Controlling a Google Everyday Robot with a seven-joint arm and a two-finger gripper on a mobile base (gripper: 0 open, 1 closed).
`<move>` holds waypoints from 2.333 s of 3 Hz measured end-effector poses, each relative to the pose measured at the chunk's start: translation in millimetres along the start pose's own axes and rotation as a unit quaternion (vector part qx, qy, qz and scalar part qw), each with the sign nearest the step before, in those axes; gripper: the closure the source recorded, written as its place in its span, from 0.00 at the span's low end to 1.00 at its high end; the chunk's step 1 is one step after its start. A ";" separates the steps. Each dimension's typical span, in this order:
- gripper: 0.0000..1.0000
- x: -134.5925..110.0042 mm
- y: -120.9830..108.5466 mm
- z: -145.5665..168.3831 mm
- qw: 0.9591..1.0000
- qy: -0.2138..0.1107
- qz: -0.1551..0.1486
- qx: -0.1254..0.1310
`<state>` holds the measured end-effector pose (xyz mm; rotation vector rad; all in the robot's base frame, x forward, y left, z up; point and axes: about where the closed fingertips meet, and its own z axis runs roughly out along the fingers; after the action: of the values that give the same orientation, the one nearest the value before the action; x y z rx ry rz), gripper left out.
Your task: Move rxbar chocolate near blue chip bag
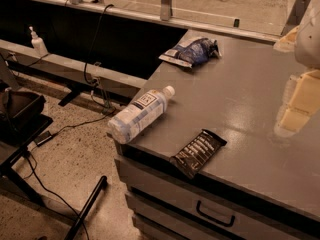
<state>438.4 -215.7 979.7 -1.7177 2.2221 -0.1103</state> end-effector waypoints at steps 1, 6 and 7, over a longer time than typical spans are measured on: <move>0.00 0.0 0.0 0.0 1.000 0.000 0.000 0.000; 0.00 -47.7 87.9 118.3 0.984 -0.086 0.095 -0.125; 0.00 -60.1 96.3 131.1 0.981 -0.096 0.102 -0.134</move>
Offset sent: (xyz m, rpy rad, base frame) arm -0.0153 0.0226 -0.0490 0.1155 0.0728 0.0028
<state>402.1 -114.4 843.8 -1.5367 2.3320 0.4034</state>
